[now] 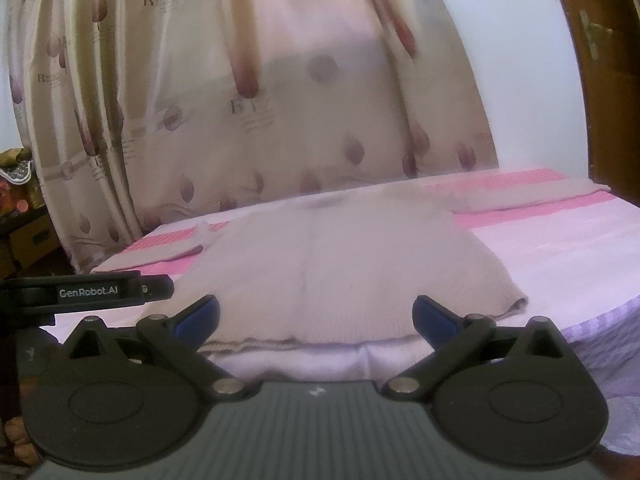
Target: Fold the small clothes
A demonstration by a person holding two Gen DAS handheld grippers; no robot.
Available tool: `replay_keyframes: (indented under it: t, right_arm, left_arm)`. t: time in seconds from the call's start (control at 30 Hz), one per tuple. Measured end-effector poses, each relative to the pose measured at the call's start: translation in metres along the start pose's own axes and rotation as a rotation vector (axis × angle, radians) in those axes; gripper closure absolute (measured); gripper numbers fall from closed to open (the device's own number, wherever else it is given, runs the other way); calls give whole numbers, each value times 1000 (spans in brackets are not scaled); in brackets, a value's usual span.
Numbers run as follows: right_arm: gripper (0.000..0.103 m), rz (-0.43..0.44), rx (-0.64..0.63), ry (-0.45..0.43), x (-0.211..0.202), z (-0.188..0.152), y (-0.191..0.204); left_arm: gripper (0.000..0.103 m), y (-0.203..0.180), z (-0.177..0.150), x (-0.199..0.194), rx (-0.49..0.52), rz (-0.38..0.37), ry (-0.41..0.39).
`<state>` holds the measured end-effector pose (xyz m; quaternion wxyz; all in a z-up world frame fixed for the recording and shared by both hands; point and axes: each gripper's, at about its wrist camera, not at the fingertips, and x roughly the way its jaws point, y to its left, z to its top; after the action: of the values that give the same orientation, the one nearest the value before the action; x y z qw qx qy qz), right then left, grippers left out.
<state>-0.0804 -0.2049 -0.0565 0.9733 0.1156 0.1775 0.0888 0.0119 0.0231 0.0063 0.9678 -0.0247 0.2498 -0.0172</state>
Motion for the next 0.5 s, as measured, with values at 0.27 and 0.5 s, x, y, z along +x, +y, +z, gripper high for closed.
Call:
replay_keyframes:
  t: [0.27, 0.5]
  right_arm:
    - [0, 9, -1, 12, 3, 1, 1]
    - [0, 15, -9, 14, 10, 4, 2]
  left_arm:
    - [0, 2, -1, 5, -6, 0, 14]
    - [0, 2, 8, 14, -9, 12, 17]
